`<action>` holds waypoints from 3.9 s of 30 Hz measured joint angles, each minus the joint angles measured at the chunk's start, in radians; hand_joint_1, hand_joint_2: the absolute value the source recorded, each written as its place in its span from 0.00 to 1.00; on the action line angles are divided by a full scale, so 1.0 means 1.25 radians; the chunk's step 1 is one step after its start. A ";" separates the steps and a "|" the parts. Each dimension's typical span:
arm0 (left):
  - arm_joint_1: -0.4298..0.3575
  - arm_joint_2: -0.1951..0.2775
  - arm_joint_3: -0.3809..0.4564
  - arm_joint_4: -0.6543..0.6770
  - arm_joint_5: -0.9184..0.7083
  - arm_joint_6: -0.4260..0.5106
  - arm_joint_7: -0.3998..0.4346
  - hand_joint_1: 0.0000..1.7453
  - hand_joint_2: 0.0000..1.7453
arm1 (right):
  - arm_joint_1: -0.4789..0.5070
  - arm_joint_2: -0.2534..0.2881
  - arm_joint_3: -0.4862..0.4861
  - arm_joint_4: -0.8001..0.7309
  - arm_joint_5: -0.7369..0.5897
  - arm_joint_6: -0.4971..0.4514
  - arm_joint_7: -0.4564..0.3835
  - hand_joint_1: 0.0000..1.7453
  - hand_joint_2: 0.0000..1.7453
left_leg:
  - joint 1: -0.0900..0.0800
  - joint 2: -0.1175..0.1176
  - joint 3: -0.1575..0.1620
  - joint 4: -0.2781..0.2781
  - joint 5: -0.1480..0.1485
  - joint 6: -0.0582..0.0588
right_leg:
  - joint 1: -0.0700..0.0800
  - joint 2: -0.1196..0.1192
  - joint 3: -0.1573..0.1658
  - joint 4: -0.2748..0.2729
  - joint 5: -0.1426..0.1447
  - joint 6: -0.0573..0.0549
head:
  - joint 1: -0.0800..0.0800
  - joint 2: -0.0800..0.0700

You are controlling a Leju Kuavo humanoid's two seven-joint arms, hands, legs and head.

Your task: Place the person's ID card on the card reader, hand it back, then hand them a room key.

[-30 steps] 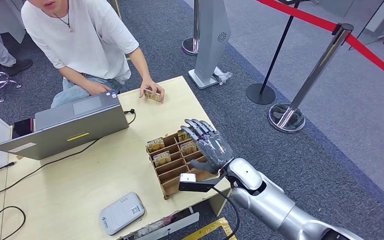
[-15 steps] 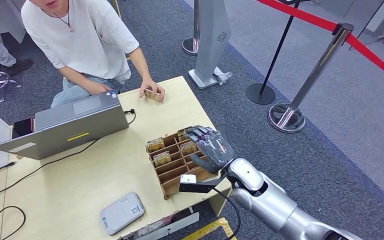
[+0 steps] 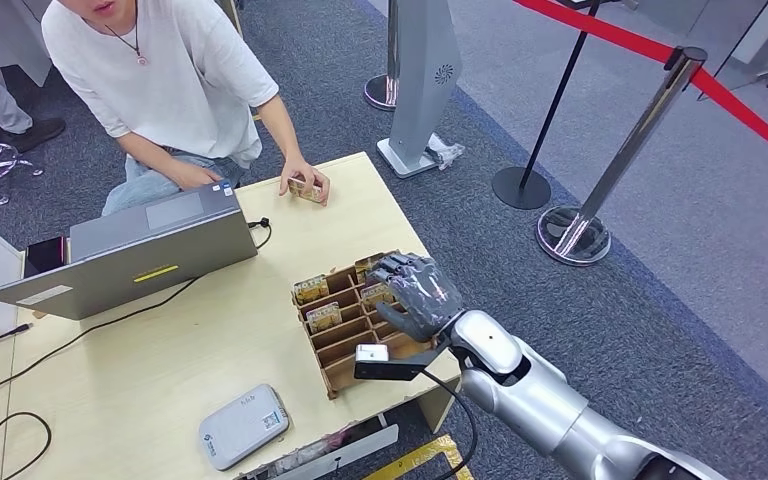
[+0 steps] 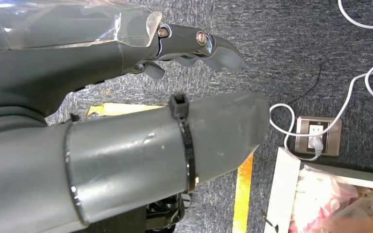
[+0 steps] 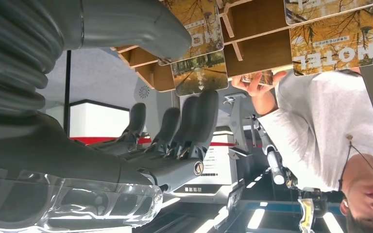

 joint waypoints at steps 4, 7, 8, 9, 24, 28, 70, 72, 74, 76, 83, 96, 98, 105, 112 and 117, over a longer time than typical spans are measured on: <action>0.000 0.000 0.000 0.000 -0.002 0.000 0.001 0.00 0.00 | -0.020 0.005 0.006 0.025 -0.001 0.005 -0.008 0.47 1.00 | 0.000 0.000 0.000 0.000 0.000 0.000 | 0.000 0.000 0.000 0.000 0.000 0.000 | 0.000 0.000; 0.000 0.000 0.000 0.000 -0.002 0.000 0.001 0.00 0.00 | -0.036 0.008 0.010 0.045 -0.005 0.006 -0.015 0.45 1.00 | 0.000 0.000 0.000 0.000 0.000 0.000 | 0.000 0.000 0.000 0.000 0.000 0.000 | 0.000 0.000; 0.000 0.000 0.000 0.000 -0.002 0.000 0.002 0.00 0.00 | -0.040 0.008 0.011 0.050 -0.007 0.006 -0.016 0.44 1.00 | 0.000 0.000 0.000 0.000 0.000 0.000 | 0.000 0.000 0.000 0.000 0.000 0.000 | 0.000 0.000; -0.001 0.000 0.000 0.000 -0.002 0.000 0.002 0.00 0.00 | -0.044 0.009 0.012 0.055 -0.009 0.006 -0.016 0.44 1.00 | 0.000 0.000 0.000 0.000 0.000 0.000 | 0.000 0.000 0.000 0.000 0.000 0.000 | 0.000 0.000; -0.001 0.000 0.000 0.000 -0.002 0.001 0.002 0.00 0.00 | -0.067 0.019 0.029 0.095 -0.013 0.006 -0.020 0.46 1.00 | 0.000 0.000 0.000 0.000 0.000 0.000 | 0.000 0.000 0.000 0.000 0.000 0.000 | 0.000 0.000; -0.001 0.000 0.000 0.000 -0.001 0.001 0.005 0.00 0.00 | -0.068 0.019 0.031 0.098 -0.013 0.005 -0.018 0.46 1.00 | 0.000 0.000 0.000 0.000 0.000 0.000 | 0.000 0.000 0.000 0.000 0.000 0.000 | 0.000 0.000; 0.000 0.000 0.000 0.000 0.013 0.003 -0.001 0.00 0.00 | -0.096 0.019 0.031 0.170 -0.043 -0.031 -0.031 0.51 1.00 | 0.000 0.000 0.000 0.000 0.000 0.000 | 0.000 0.000 0.000 0.000 0.000 0.000 | 0.000 0.000; 0.000 0.000 0.000 0.000 0.013 0.003 -0.001 0.00 0.00 | -0.094 0.019 0.031 0.169 -0.041 -0.033 -0.027 0.51 1.00 | 0.000 0.000 0.000 0.000 0.000 0.000 | 0.000 0.000 0.000 0.000 0.000 0.000 | 0.000 0.000; 0.000 0.000 0.000 0.000 0.013 0.003 -0.001 0.00 0.00 | -0.091 0.019 0.031 0.166 -0.039 -0.034 -0.023 0.51 1.00 | 0.000 0.000 0.000 0.000 0.000 0.000 | 0.000 0.000 0.000 0.000 0.000 0.000 | 0.000 0.000; 0.000 0.000 0.000 0.000 0.013 0.003 -0.001 0.00 0.00 | -0.088 0.019 0.031 0.164 -0.039 -0.035 -0.021 0.51 1.00 | 0.000 0.000 0.000 0.000 0.000 0.000 | 0.000 0.000 0.000 0.000 0.000 0.000 | 0.000 0.000; 0.000 0.000 0.000 0.000 0.015 0.003 -0.001 0.00 0.00 | -0.074 0.019 0.024 0.153 -0.036 -0.035 -0.015 0.53 1.00 | 0.000 0.000 0.000 0.000 0.000 0.000 | 0.000 0.000 0.000 0.000 0.000 0.000 | 0.000 0.000; 0.000 0.000 0.001 0.000 0.015 0.003 -0.006 0.00 0.00 | -0.058 0.018 0.013 0.142 -0.024 -0.035 -0.013 0.90 1.00 | 0.000 0.000 0.000 0.000 0.000 0.000 | 0.000 0.000 0.000 0.000 0.000 0.000 | 0.000 0.000; 0.000 0.000 0.001 0.000 0.015 0.003 -0.007 0.00 0.00 | -0.058 0.018 0.013 0.142 -0.024 -0.035 -0.013 0.97 1.00 | 0.000 0.000 0.000 0.000 0.000 0.000 | 0.000 0.000 0.000 0.000 0.000 0.000 | 0.000 0.000; 0.000 0.000 0.001 0.000 0.015 0.003 -0.007 0.00 0.00 | -0.057 0.018 0.013 0.137 -0.023 -0.034 -0.014 1.00 1.00 | 0.000 0.000 0.000 0.000 0.000 0.000 | 0.000 0.000 0.000 0.000 0.000 0.000 | 0.000 0.000; 0.000 0.000 0.001 0.000 0.015 0.003 -0.007 0.00 0.00 | -0.057 0.018 0.013 0.134 -0.011 -0.035 -0.014 1.00 1.00 | 0.000 0.000 0.001 0.000 0.000 0.000 | 0.000 0.000 0.000 0.000 0.000 0.000 | 0.000 0.000; 0.000 0.000 0.001 0.000 0.015 0.003 -0.007 0.00 0.00 | -0.057 0.018 0.012 0.130 -0.002 -0.042 -0.018 1.00 1.00 | 0.000 0.000 0.001 0.000 0.000 0.000 | 0.000 0.000 0.000 0.000 0.000 0.000 | 0.000 0.000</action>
